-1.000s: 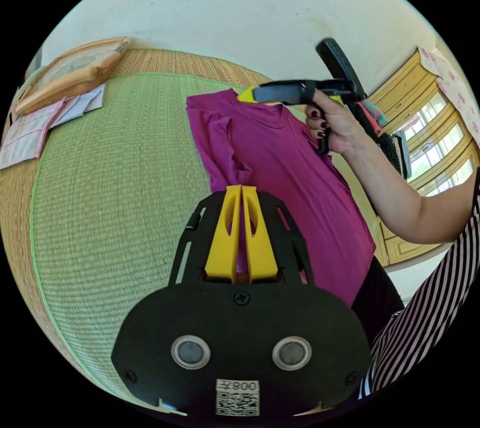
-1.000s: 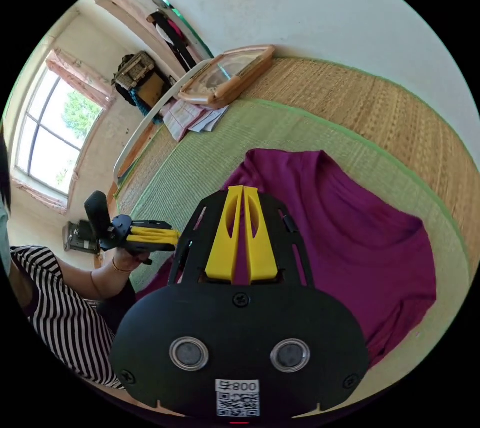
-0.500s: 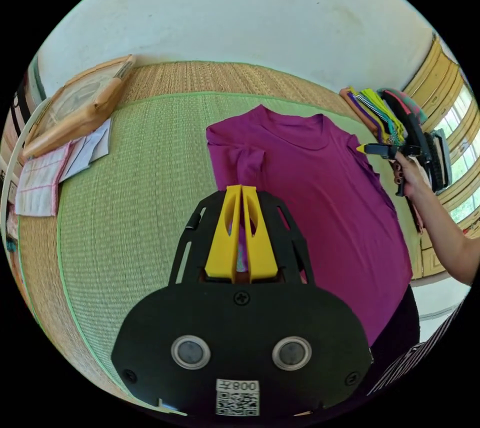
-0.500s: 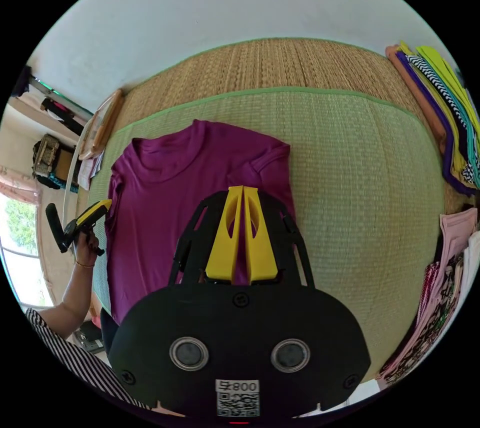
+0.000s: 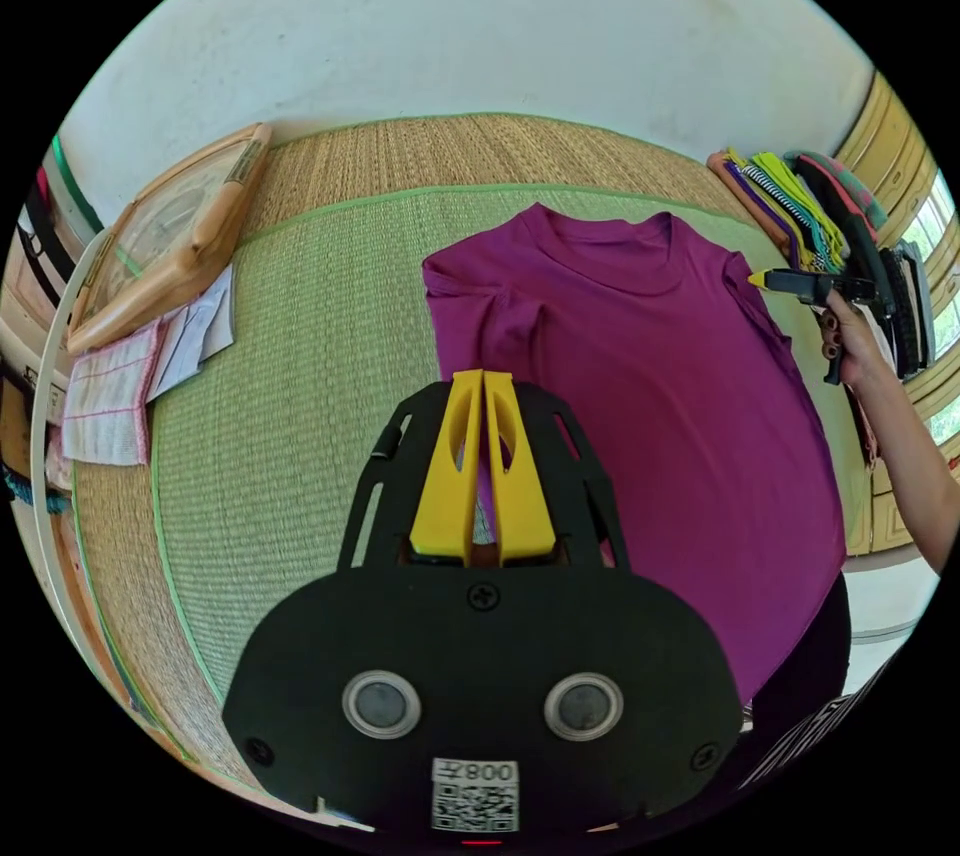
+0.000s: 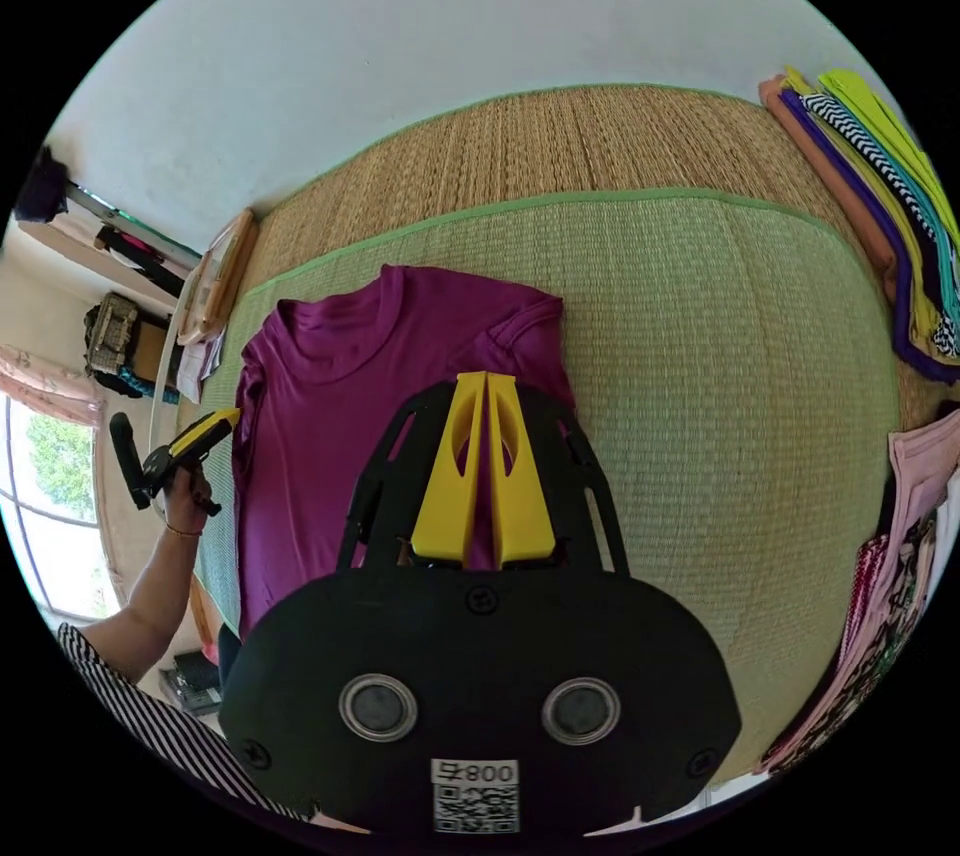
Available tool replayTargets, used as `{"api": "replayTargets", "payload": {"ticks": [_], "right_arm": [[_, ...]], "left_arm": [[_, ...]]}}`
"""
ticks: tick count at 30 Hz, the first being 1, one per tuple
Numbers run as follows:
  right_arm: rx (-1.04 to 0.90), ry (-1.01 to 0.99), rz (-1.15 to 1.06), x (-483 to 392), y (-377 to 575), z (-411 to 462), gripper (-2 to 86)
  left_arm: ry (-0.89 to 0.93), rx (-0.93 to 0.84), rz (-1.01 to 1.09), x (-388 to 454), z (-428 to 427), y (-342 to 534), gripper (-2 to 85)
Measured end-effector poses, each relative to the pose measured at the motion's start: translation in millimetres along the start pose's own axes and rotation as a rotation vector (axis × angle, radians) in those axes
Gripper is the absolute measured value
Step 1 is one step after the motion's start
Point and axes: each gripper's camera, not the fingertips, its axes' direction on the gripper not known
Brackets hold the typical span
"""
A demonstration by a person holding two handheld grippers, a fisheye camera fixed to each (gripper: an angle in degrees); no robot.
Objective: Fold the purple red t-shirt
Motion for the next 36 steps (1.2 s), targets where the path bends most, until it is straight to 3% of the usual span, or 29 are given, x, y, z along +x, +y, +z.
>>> {"api": "replayTargets", "payload": {"ticks": [4,10,14,22,27,30,36], "right_arm": [[0.002,-0.016,-0.012,-1,1,-6,0.1],[-0.050,0.066,-0.003,-3,-11,9,0.1],[-0.036,0.071,0.026,0,-10,5,0.1],[0.017,0.013,-0.118,-6,49,-38,0.6],[-0.057,0.196,-0.203,-9,98,-33,0.7],[-0.098,0.263,-0.187,1,108,-22,0.4],[-0.018,0.192,-0.149,13,113,-40,0.2]], "left_arm": [[-0.010,0.053,-0.007,9,-3,-4,0.0],[-0.047,-0.048,-0.033,12,42,-35,0.0],[-0.028,-0.026,-0.047,12,48,-36,0.1],[0.024,0.049,0.002,44,23,3,0.0],[-0.018,0.010,0.068,69,30,29,0.0],[-0.085,-0.032,0.070,67,42,43,0.1],[-0.057,-0.029,0.023,57,38,55,0.1]]}}
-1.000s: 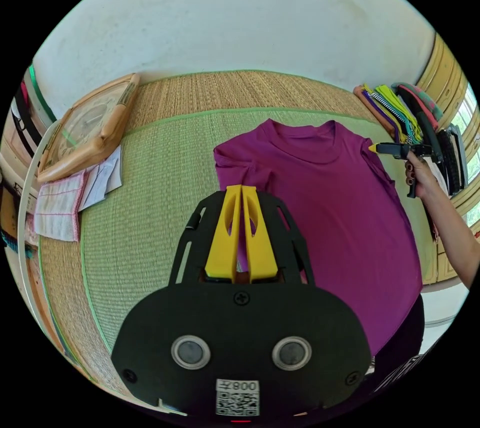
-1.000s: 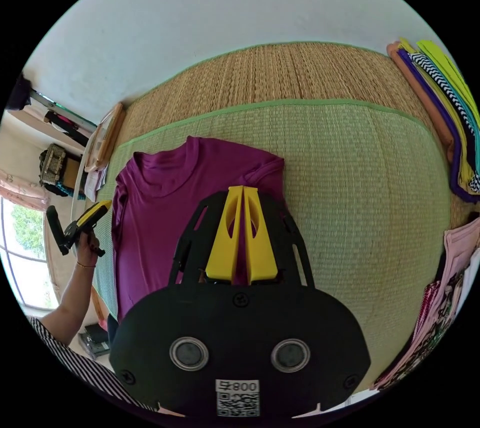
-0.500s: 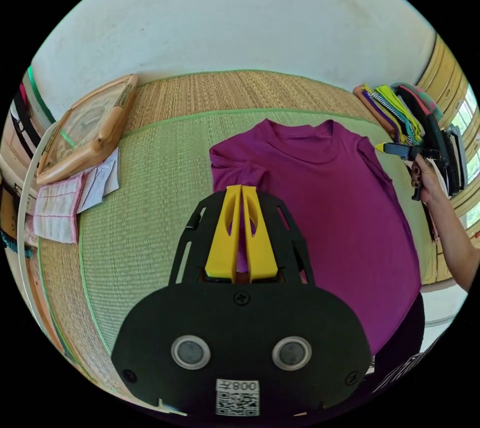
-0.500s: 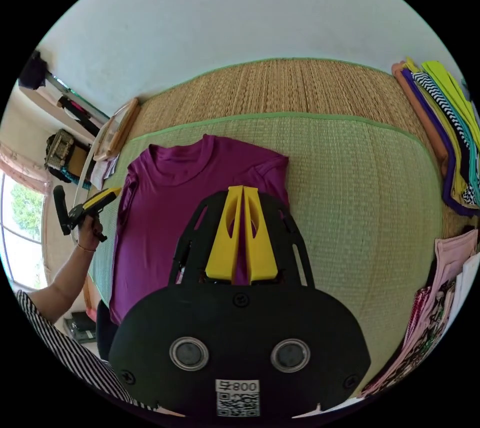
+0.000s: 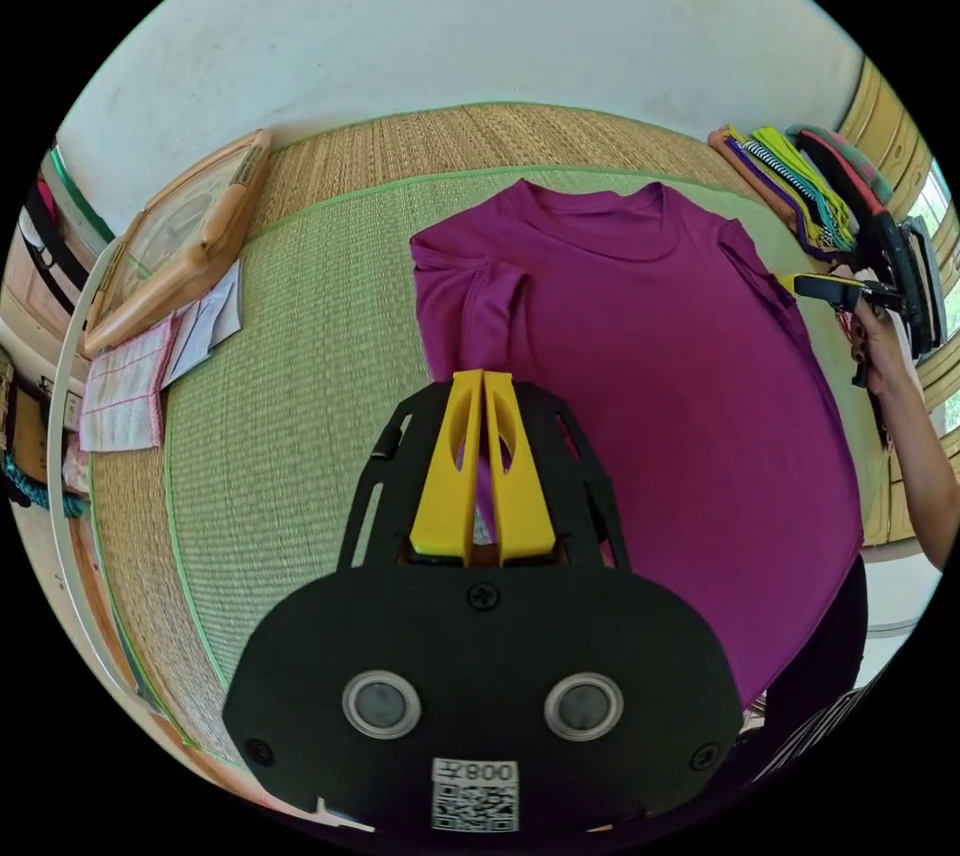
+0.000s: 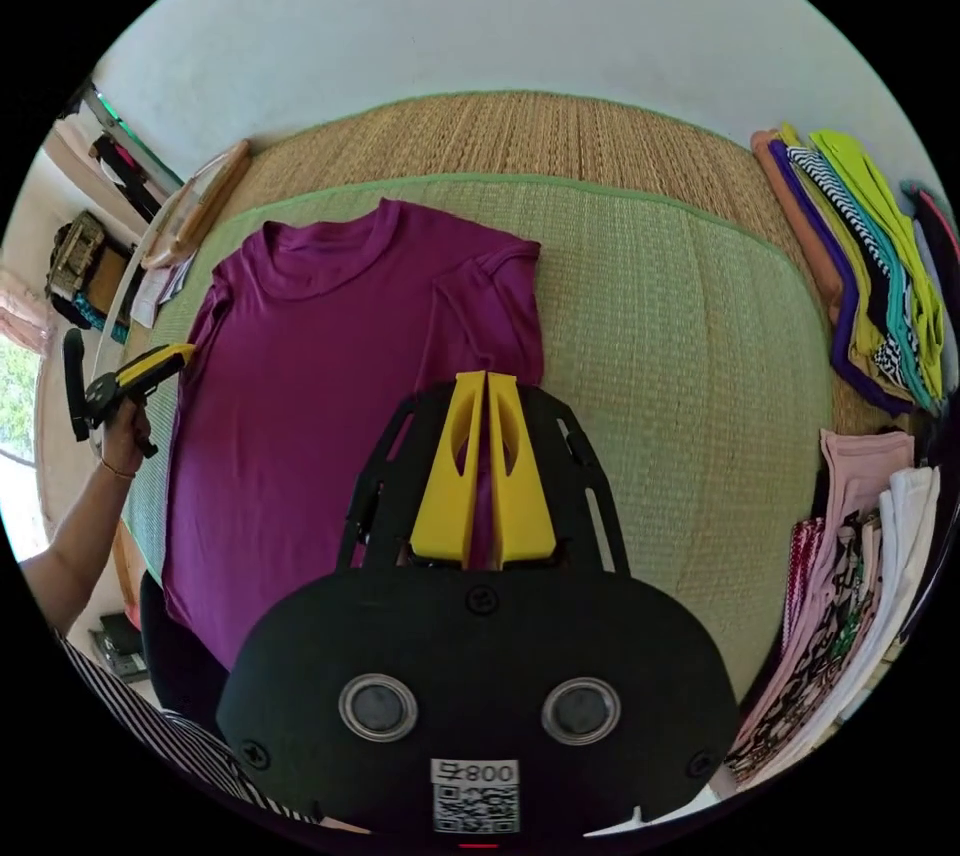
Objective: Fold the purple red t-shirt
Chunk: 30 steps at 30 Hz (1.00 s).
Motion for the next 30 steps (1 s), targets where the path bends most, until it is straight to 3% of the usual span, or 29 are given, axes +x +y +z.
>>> {"api": "replayTargets", "payload": {"ticks": [9,16,25,30], "right_arm": [[-0.015,-0.021,-0.039,2,-33,25,0.1],[-0.003,0.015,0.070,44,-17,34,0.1],[-0.003,-0.066,0.115,79,12,42,0.1],[0.099,-0.187,0.157,106,50,17,0.1]], "left_arm": [[0.041,0.030,-0.015,-3,6,8,0.0],[0.047,0.020,-0.047,-23,15,22,0.1],[0.040,-0.002,-0.047,-40,9,54,0.1],[0.078,0.088,-0.100,-63,-26,83,0.1]]}}
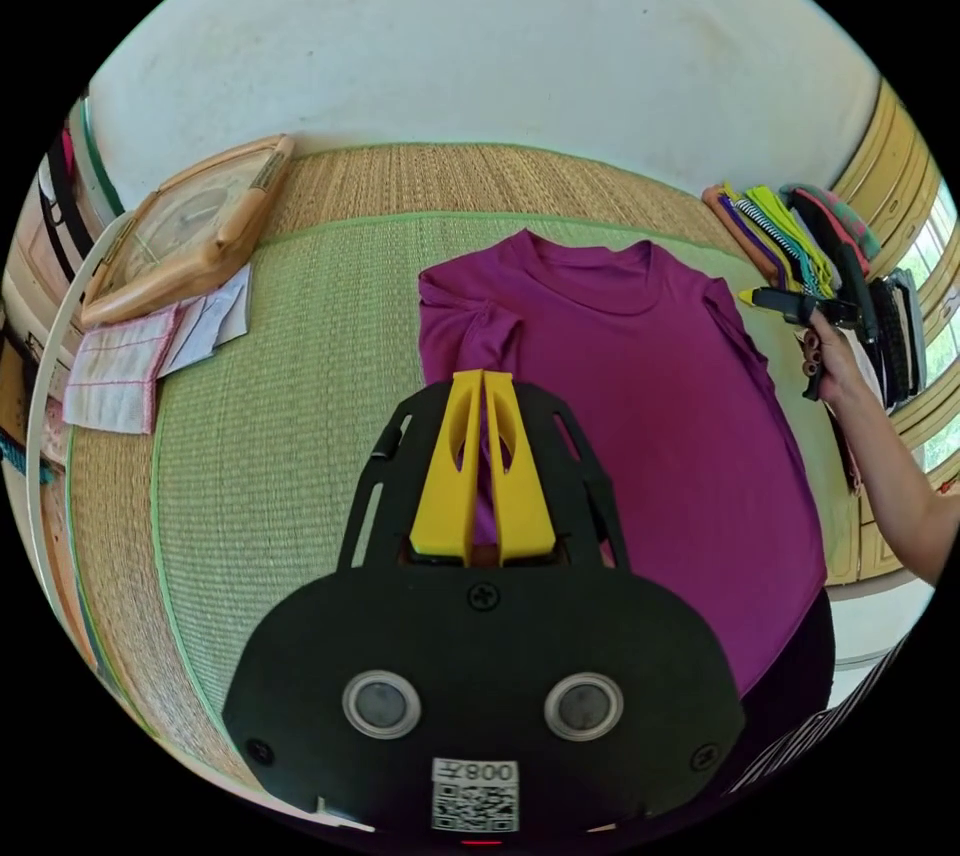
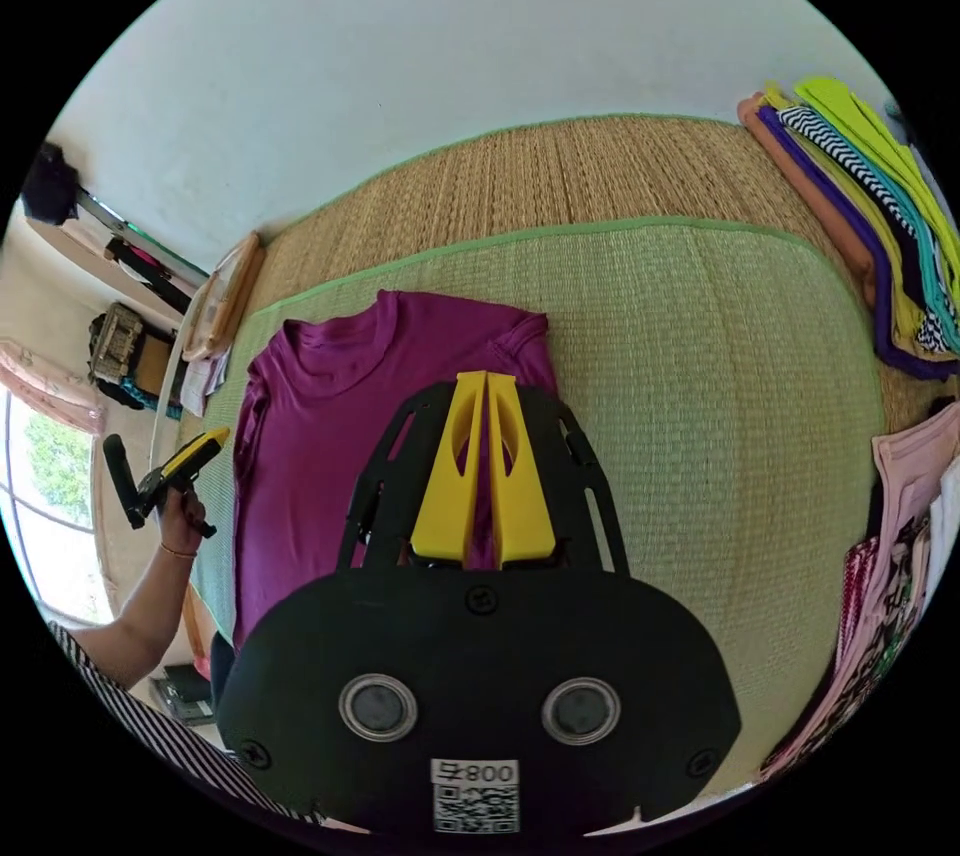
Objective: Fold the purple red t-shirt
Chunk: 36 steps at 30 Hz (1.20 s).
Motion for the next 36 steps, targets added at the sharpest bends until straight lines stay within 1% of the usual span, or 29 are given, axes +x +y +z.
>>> {"api": "replayTargets", "payload": {"ticks": [2,4,5,6,7,9,13,16,18,19,21,24,27,31,36], "right_arm": [[0.022,-0.023,-0.006,5,18,-10,0.1],[-0.017,-0.001,-0.006,12,35,-5,0.1],[-0.071,0.012,0.000,18,44,5,0.1],[-0.135,0.013,0.002,25,51,15,0.1],[-0.158,0.019,0.010,29,54,19,0.1],[-0.111,-0.033,0.046,41,67,7,0.1],[-0.046,-0.096,0.037,50,90,-26,0.2],[-0.022,-0.153,0.040,64,128,-54,0.4],[-0.017,-0.175,0.063,80,170,-72,0.8],[-0.021,-0.181,0.067,84,181,-76,1.0],[-0.059,-0.202,0.107,104,228,-86,1.9],[-0.085,-0.245,0.179,131,288,-94,2.9],[-0.082,-0.286,0.257,153,338,-99,3.8],[-0.103,-0.268,0.295,168,380,-98,6.1],[-0.126,-0.250,0.294,181,410,-88,8.0]], "left_arm": [[0.010,-0.027,-0.009,-7,-1,12,0.0],[0.002,-0.114,-0.026,-15,11,24,0.0],[0.014,-0.152,-0.030,-22,18,31,0.0],[0.019,-0.119,-0.059,-29,9,36,0.0],[0.019,-0.122,-0.081,-33,5,37,0.0],[0.071,-0.053,-0.110,-45,-24,44,0.0],[0.123,-0.014,-0.130,-63,-67,72,0.1],[0.200,-0.042,-0.168,-79,-93,120,0.2],[0.262,-0.076,-0.201,-89,-111,172,0.3],[0.274,-0.087,-0.214,-91,-115,185,0.3],[0.323,-0.133,-0.272,-97,-130,239,0.6],[0.323,-0.197,-0.328,-103,-144,298,1.4],[0.302,-0.229,-0.377,-108,-156,338,2.7],[0.295,-0.246,-0.389,-114,-164,359,4.8],[0.291,-0.339,-0.350,-118,-155,370,6.9]]}}
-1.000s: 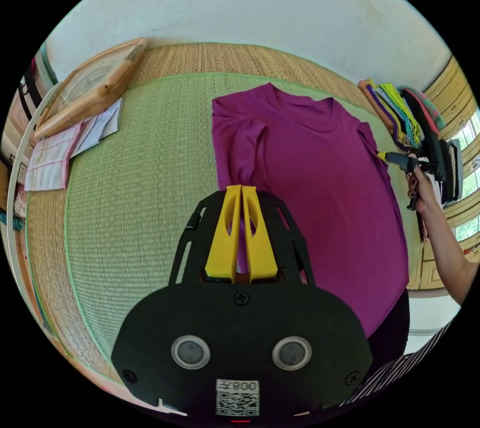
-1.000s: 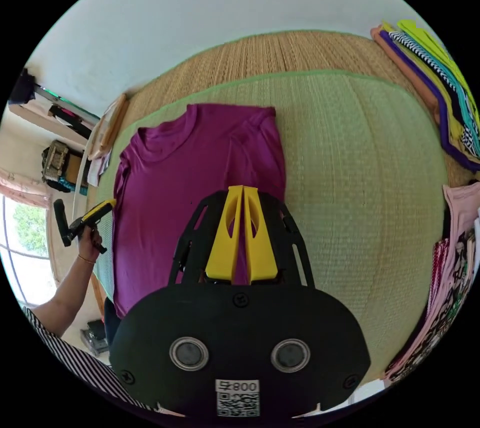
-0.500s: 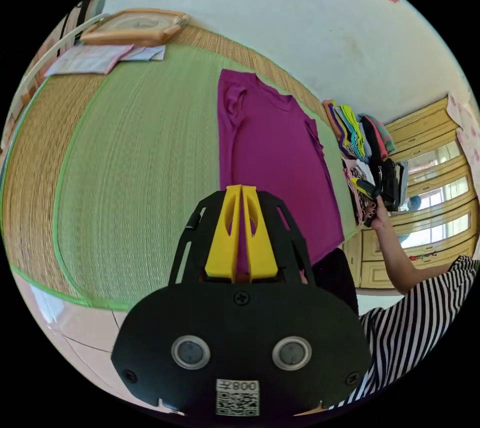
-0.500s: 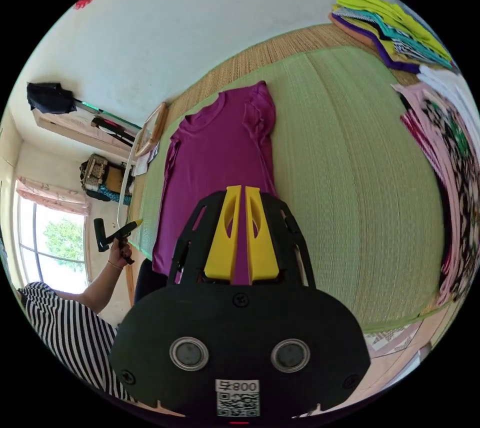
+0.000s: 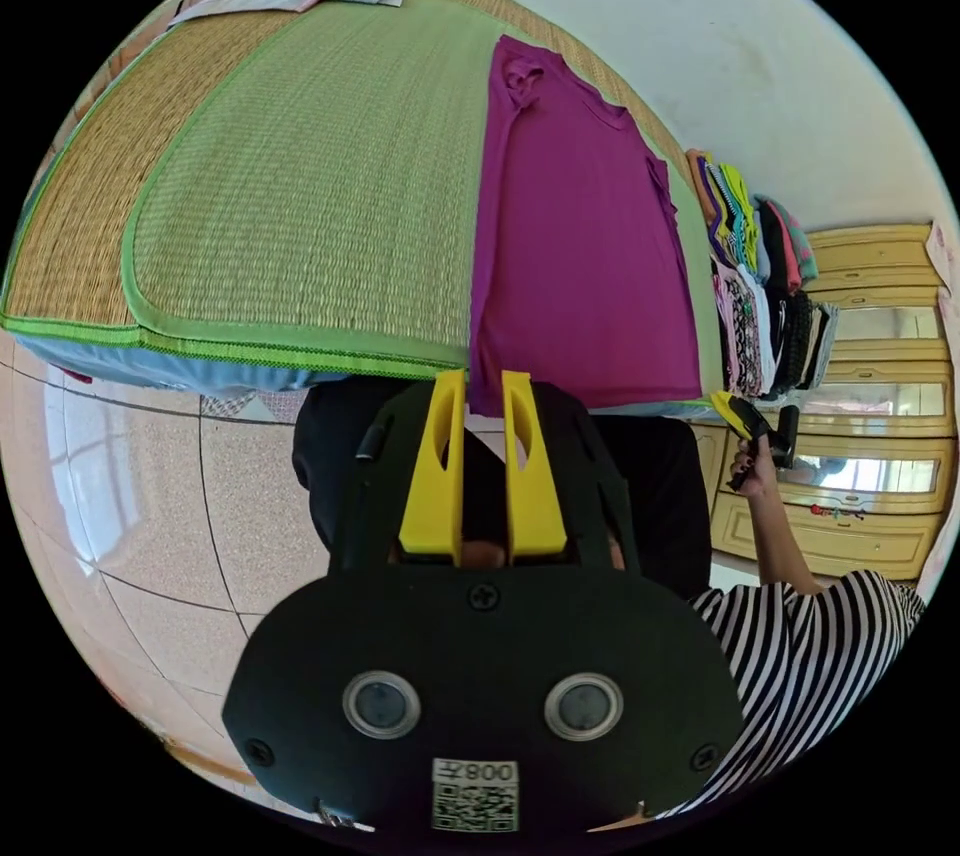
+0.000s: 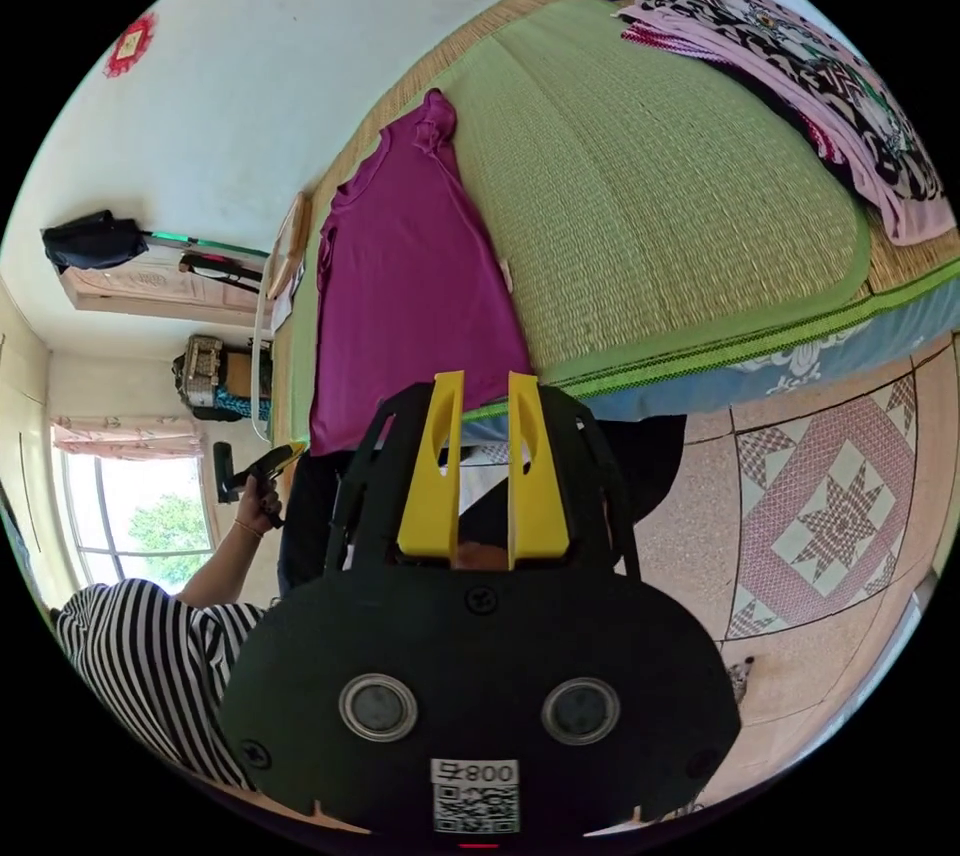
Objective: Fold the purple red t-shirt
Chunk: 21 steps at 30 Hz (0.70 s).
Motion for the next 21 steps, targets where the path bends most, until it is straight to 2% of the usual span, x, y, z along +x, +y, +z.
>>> {"api": "replayTargets", "payload": {"ticks": [6,17,21], "right_arm": [[-0.020,0.172,-0.065,3,1,16,8.8],[-0.065,0.310,-0.082,19,-17,58,8.1],[-0.093,0.429,-0.134,12,-19,74,7.6]], "left_arm": [[-0.056,-0.148,0.039,-4,25,-8,7.3],[-0.067,-0.223,0.008,-35,33,-11,6.5],[-0.050,-0.226,0.000,-48,31,-7,5.9]]}}
